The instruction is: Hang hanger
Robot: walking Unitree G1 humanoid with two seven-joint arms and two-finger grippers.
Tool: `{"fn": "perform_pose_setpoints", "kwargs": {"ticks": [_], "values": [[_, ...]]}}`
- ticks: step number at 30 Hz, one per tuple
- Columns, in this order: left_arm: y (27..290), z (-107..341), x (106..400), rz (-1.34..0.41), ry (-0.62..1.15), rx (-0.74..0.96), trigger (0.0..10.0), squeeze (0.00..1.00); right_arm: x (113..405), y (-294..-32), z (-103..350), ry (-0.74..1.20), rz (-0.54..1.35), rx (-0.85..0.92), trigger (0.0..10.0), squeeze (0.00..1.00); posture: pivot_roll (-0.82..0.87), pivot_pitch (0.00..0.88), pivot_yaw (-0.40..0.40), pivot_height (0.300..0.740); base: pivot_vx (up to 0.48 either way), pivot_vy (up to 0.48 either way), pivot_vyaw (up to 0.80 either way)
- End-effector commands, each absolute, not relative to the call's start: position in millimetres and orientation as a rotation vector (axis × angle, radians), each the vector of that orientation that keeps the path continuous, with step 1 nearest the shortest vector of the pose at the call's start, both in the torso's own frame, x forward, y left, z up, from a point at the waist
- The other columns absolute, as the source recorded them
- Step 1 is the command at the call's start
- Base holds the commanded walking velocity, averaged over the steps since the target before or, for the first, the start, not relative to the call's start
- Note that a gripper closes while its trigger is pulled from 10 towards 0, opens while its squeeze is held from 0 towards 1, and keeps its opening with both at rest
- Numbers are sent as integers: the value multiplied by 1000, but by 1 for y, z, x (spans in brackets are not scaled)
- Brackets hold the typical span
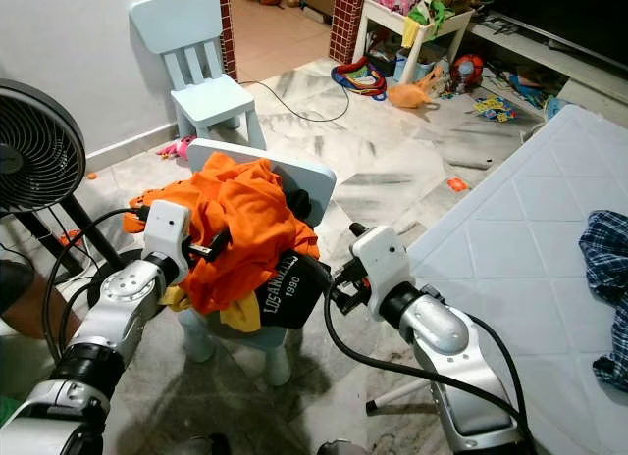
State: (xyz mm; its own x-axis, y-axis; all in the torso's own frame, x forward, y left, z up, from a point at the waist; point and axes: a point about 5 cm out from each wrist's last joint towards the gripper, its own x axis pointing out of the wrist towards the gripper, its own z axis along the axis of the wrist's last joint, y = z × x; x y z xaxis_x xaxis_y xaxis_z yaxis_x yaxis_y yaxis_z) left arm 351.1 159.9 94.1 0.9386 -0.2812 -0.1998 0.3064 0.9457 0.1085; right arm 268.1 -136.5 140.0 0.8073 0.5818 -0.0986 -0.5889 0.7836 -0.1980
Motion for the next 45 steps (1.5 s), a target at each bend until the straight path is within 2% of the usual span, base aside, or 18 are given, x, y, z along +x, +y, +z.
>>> {"fn": "perform_pose_setpoints", "kwargs": {"ticks": [1, 3, 4, 5, 6, 7, 12, 32, 39, 45], "values": [[155, 94, 354, -330, 184, 154, 10000, 1000, 266, -138, 146, 15, 628, -245, 10000, 0, -213, 136, -41, 740, 0, 0, 0], [152, 92, 354, -352, 186, 168, 10000, 1000, 265, -138, 145, 17, 624, -245, 10000, 0, -214, 137, -37, 740, 0, 0, 0], [151, 91, 354, -365, 181, 178, 7765, 1000, 264, -138, 144, 19, 622, -245, 10000, 0, -215, 138, -34, 740, 0, 0, 0], [149, 90, 354, -377, 182, 172, 0, 1000, 263, -138, 144, 20, 621, -244, 10000, 0, -215, 137, -33, 740, 0, 0, 0], [148, 90, 354, -386, 183, 166, 0, 1000, 263, -138, 144, 21, 621, -244, 10000, 0, -216, 138, -32, 740, 0, 0, 0], [146, 90, 354, -401, 183, 167, 0, 0, 262, -137, 144, 21, 622, -244, 10000, 0, -217, 138, -31, 740, 0, 0, 0], [138, 88, 355, -433, 178, 172, 0, 0, 262, -136, 143, 20, 623, -247, 10000, 0, -211, 138, -30, 740, 0, 0, 0], [136, 86, 353, -468, 155, 185, 0, 0, 268, -130, 143, 7, 620, -246, 10000, 0, -193, 125, -28, 740, 0, 0, 0], [129, 91, 351, -514, 111, 206, 0, 0, 271, -128, 144, -2, 623, -243, 10000, 0, -174, 111, -37, 740, 0, 0, 0], [134, 98, 350, -493, 62, 207, 0, 0, 273, -125, 143, -5, 632, -236, 10000, 0, -158, 103, -42, 740, 0, 0, 0]]}}
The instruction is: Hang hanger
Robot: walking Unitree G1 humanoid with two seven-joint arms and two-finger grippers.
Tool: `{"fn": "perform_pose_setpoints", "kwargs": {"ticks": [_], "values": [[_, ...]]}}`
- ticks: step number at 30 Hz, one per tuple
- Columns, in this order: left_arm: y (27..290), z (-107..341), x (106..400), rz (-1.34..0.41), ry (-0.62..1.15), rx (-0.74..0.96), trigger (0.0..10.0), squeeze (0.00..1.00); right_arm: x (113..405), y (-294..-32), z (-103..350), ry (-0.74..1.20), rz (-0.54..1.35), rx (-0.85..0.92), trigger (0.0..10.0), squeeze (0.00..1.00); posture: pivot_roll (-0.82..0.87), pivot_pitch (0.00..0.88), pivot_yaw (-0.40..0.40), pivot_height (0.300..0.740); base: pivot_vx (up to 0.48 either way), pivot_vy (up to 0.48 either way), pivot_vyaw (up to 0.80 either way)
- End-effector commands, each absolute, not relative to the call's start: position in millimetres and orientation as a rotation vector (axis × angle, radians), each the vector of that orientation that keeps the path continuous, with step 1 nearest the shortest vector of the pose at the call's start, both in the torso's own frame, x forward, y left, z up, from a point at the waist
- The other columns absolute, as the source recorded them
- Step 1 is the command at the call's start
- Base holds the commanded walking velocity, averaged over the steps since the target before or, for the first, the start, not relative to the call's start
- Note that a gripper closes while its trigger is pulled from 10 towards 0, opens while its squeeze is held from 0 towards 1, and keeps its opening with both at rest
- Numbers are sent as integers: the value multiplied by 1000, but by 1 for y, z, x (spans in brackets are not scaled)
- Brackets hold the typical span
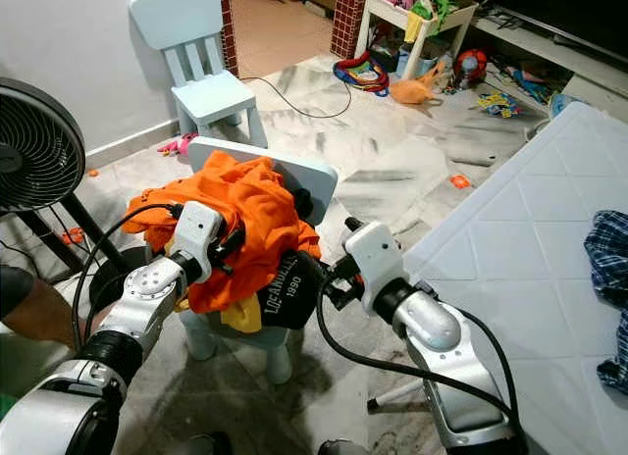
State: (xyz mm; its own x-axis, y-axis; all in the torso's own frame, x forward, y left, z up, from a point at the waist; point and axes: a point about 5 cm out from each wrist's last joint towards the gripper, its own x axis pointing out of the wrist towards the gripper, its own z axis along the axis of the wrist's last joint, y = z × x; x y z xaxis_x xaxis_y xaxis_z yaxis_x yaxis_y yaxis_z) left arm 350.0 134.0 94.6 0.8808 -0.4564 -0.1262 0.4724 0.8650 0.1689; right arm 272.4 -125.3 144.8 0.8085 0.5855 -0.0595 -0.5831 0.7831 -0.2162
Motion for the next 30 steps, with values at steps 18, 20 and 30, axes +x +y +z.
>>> {"fn": "perform_pose_setpoints", "kwargs": {"ticks": [18, 20, 30], "values": [[122, 173, 304, -538, -418, 309, 0, 0, 279, -124, 140, -19, 622, -231, 10000, 0, -114, 86, -41, 740, 0, 0, 0], [119, 169, 281, -563, -409, 300, 0, 0, 279, -123, 139, -18, 626, -228, 10000, 0, -104, 85, -43, 740, 0, 0, 0], [130, 128, 212, -421, -135, 158, 0, 0, 282, -119, 138, -23, 639, -224, 10000, 0, -79, 88, -54, 740, 0, 0, 0]]}}
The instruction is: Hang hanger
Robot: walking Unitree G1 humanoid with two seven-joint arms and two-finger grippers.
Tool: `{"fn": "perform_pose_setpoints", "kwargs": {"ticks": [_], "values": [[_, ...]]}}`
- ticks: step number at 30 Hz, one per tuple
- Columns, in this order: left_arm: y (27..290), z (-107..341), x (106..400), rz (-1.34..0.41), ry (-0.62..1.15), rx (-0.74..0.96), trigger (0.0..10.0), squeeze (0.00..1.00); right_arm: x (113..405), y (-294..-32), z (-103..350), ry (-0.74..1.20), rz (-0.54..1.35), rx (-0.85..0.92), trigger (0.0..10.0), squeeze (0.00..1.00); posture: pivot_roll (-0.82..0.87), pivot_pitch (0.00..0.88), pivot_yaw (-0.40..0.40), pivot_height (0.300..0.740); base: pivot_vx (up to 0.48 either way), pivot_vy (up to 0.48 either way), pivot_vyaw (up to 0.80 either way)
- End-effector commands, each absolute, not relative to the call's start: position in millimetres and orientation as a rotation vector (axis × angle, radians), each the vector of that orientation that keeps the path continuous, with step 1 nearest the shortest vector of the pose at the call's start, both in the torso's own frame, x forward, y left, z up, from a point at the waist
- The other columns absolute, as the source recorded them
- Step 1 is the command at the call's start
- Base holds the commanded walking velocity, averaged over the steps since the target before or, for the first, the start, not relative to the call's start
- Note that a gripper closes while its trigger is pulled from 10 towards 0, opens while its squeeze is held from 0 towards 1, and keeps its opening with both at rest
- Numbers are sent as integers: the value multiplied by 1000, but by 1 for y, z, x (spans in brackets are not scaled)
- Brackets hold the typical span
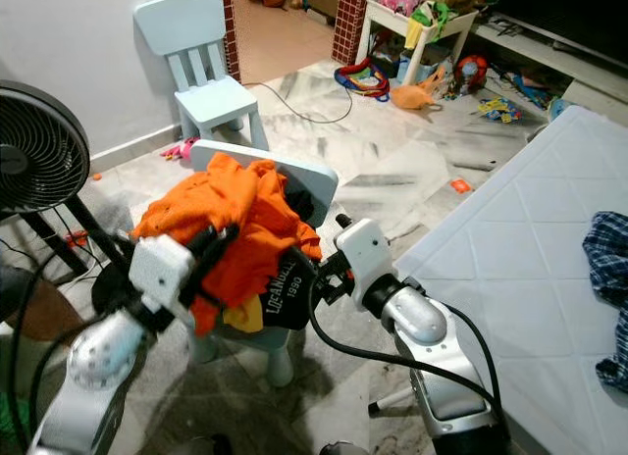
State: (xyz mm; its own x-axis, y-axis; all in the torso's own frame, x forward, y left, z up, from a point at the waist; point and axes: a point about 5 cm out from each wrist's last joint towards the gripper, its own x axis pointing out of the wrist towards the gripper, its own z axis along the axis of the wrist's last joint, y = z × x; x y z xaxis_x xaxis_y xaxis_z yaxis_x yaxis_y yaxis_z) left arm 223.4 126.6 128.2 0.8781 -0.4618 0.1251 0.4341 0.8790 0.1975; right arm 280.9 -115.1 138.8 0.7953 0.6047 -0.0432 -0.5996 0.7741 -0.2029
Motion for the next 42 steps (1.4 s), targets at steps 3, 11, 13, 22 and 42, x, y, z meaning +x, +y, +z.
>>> {"fn": "perform_pose_setpoints", "kwargs": {"ticks": [3, 11, 13, 22, 42], "values": [[142, 115, 194, -329, -51, 172, 0, 0, 282, -121, 137, -21, 640, -225, 10000, 0, -75, 90, -55, 740, 0, 0, 0], [174, 116, 192, -84, 6, 243, 0, 0, 282, -114, 134, -18, 658, -216, 10000, 0, -50, 93, -66, 740, 0, 0, 0], [187, 134, 209, -15, -58, 281, 0, 0, 283, -114, 135, -23, 660, -217, 10000, 0, -53, 88, -66, 740, 0, 0, 0], [253, 211, 264, 276, -301, 465, 0, 0, 285, -120, 134, -25, 629, -224, 10000, 0, -67, 84, -49, 740, 0, 0, 0], [150, 159, 279, -703, -119, 681, 0, 0, 283, -120, 133, -25, 619, -231, 10000, 0, -79, 85, -51, 740, 0, 0, 0]]}}
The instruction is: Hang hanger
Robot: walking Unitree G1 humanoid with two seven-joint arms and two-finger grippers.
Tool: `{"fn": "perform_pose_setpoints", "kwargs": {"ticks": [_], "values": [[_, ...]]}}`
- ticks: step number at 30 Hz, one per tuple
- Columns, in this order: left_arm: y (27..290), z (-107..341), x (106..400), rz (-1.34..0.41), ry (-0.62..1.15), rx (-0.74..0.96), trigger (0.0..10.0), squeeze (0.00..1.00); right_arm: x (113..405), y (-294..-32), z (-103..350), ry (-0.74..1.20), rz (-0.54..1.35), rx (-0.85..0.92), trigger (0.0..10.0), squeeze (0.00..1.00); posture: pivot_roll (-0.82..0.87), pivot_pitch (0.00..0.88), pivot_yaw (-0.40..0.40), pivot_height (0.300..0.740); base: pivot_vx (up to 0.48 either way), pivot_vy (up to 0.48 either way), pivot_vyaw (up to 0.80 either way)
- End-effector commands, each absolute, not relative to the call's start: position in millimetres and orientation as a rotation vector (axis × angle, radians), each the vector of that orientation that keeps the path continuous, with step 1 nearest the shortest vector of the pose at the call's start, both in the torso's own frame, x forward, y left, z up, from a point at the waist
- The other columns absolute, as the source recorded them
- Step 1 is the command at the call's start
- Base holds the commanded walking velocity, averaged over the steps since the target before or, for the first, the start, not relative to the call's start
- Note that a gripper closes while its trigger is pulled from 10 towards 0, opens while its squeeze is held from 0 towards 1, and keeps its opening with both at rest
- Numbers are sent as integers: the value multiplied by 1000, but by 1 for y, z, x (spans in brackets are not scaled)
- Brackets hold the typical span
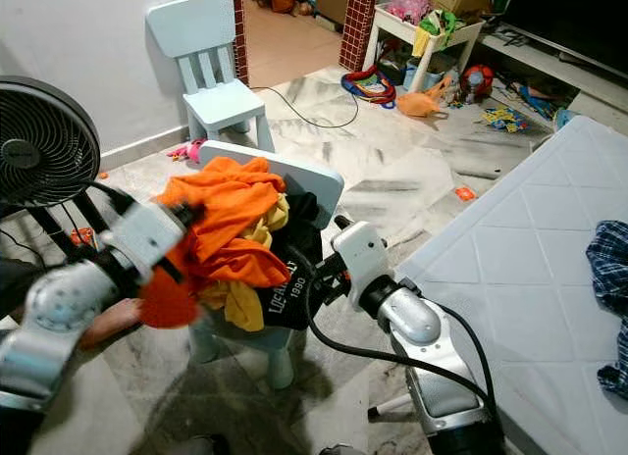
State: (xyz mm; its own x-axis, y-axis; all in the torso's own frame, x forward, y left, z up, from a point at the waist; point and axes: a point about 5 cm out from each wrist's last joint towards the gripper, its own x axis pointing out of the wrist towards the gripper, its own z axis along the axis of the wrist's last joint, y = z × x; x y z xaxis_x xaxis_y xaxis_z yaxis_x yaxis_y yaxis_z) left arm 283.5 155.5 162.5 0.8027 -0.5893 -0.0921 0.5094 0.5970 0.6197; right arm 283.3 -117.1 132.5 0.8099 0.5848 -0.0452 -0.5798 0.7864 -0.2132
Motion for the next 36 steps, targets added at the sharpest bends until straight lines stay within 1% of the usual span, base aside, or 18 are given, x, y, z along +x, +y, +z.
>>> {"fn": "perform_pose_setpoints", "kwargs": {"ticks": [1, 4, 6, 7, 9, 10, 11, 12, 13, 14, 17, 19, 22, 25, 31, 33, 35, 36], "values": [[146, 154, 275, -751, -93, 665, 0, 0, 283, -120, 132, -25, 620, -231, 10000, 0, -82, 87, -52, 740, 0, 0, 0], [145, 138, 266, -821, -11, 657, 0, 0, 282, -120, 132, -22, 623, -233, 10000, 0, -81, 87, -54, 740, 0, 0, 0], [150, 133, 265, -785, 6, 662, 0, 0, 282, -121, 132, -22, 624, -235, 10000, 0, -81, 88, -53, 740, 0, 0, 0], [155, 128, 262, -743, 38, 617, 0, 0, 282, -121, 132, -21, 623, -236, 10000, 0, -79, 88, -53, 740, 0, 0, 0], [158, 126, 261, -723, 53, 602, 0, 0, 283, -121, 132, -21, 622, -236, 10000, 0, -78, 88, -52, 740, 0, 0, 0], [163, 120, 258, -684, 84, 580, 3608, 0, 283, -122, 132, -21, 622, -237, 10000, 0, -76, 89, -51, 740, 0, 0, 0], [167, 116, 255, -647, 106, 556, 10000, 0, 282, -122, 132, -20, 622, -237, 10000, 0, -75, 89, -51, 740, 0, 0, 0], [171, 113, 252, -607, 127, 529, 10000, 353, 282, -122, 132, -20, 623, -237, 10000, 0, -75, 89, -51, 740, 0, 0, 0], [173, 110, 250, -580, 140, 512, 10000, 353, 282, -121, 131, -19, 623, -237, 10000, 0, -75, 89, -51, 740, 0, 0, 0], [176, 108, 248, -559, 153, 502, 10000, 1000, 282, -121, 131, -19, 623, -237, 10000, 0, -74, 89, -52, 740, 0, 0, 0], [182, 100, 239, -494, 207, 456, 10000, 1000, 282, -120, 130, -17, 628, -236, 10000, 0, -69, 90, -55, 740, 0, 0, 0], [184, 97, 232, -439, 236, 379, 10000, 1000, 282, -119, 131, -17, 634, -236, 10000, 0, -69, 90, -55, 740, 0, 0, 0], [180, 96, 224, -457, 252, 324, 10000, 1000, 284, -119, 131, -18, 635, -237, 10000, 0, -63, 85, -59, 740, 0, 0, 0], [173, 104, 217, -537, 254, 286, 10000, 1000, 285, -119, 132, -20, 636, -239, 10000, 0, -58, 82, -62, 740, 0, 0, 0], [173, 123, 225, -577, 228, 239, 10000, 1000, 284, -118, 131, -21, 641, -241, 10000, 0, -60, 79, -61, 740, 0, 0, 0], [175, 129, 228, -552, 202, 225, 10000, 1000, 284, -118, 131, -22, 642, -241, 10000, 0, -64, 78, -58, 740, 0, 0, 0], [182, 139, 238, -460, 152, 196, 10000, 1000, 284, -120, 132, -22, 637, -243, 10000, 0, -65, 79, -55, 740, 0, 0, 0], [187, 143, 244, -377, 127, 180, 10000, 1000, 284, -120, 132, -22, 634, -244, 10000, 0, -65, 79, -55, 740, 0, 0, 0]]}}
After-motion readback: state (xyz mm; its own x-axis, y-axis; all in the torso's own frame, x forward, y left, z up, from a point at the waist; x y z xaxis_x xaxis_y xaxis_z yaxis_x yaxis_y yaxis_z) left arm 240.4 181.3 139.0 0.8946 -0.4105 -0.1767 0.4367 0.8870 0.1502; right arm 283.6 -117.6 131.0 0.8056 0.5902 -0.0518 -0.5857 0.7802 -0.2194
